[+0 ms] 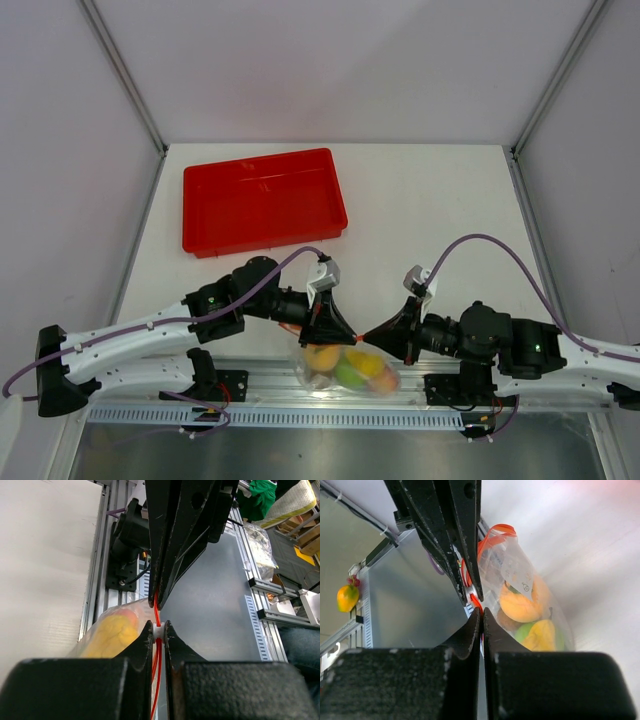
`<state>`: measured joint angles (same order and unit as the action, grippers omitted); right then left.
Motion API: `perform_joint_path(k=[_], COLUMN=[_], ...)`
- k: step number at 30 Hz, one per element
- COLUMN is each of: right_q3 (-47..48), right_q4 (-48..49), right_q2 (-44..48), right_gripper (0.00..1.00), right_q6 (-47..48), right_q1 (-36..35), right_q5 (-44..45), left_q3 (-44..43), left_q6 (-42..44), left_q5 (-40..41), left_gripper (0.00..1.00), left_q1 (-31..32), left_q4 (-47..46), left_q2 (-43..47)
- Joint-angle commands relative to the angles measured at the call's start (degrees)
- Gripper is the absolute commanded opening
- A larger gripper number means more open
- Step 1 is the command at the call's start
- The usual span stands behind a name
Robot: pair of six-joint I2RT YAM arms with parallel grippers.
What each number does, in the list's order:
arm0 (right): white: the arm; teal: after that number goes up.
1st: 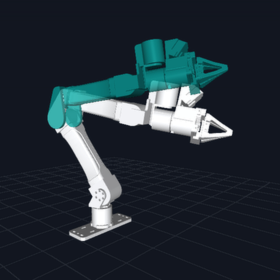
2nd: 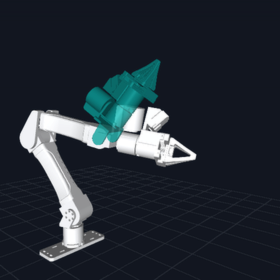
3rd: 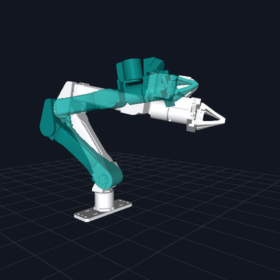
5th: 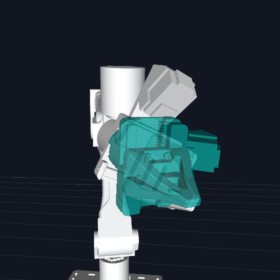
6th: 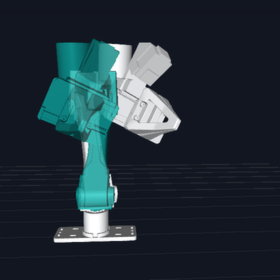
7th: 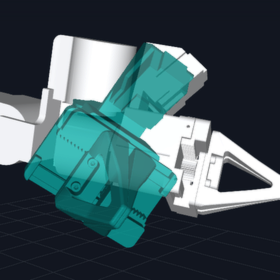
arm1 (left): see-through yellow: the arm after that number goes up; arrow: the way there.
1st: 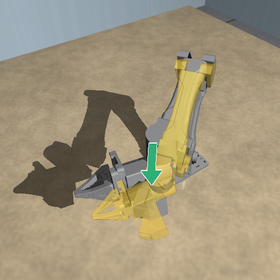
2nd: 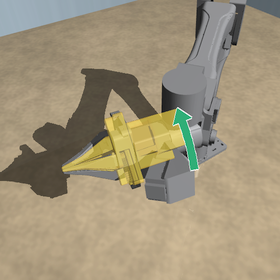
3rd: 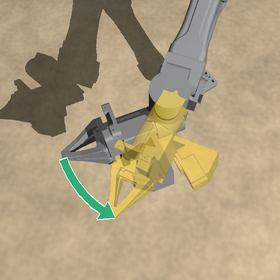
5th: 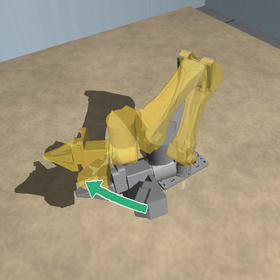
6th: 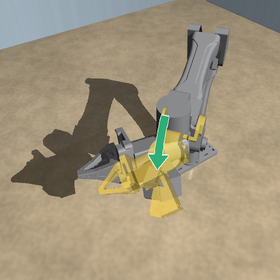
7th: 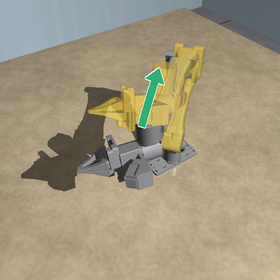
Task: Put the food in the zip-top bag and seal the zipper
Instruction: Zip the zipper food storage bag at the center of the board.
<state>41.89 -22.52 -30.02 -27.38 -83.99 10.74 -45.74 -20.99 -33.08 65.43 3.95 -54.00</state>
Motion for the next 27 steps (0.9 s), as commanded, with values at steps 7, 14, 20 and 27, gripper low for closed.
perform_joint_path(k=[7, 14, 20, 27], right_q3=[-0.3, 0.8, 1.2, 1.4], right_q4=[-4.3, -7.8, -9.0, -9.8], right_q2=[2.9, 4.1, 4.3, 4.7], right_gripper=[0.00, 0.00, 0.00, 0.00], right_q6=[-3.6, -4.6, -5.2, -5.5], right_q1=[0.2, 0.2, 0.2, 0.2], right_q5=[11.9, 17.3, 19.2, 21.1], left_q3=[1.3, 2.0, 2.7, 4.1], left_q6=[-0.7, -0.4, 0.3, 0.8], left_q5=[2.4, 4.3, 6.2, 8.6], left_gripper=[0.00, 0.00, 0.00, 0.00], left_q1=[-0.3, -0.3, -0.3, -0.3], left_q4=[0.4, 2.7, 5.3, 9.2], left_q2=[1.4, 3.5, 5.7, 9.5])
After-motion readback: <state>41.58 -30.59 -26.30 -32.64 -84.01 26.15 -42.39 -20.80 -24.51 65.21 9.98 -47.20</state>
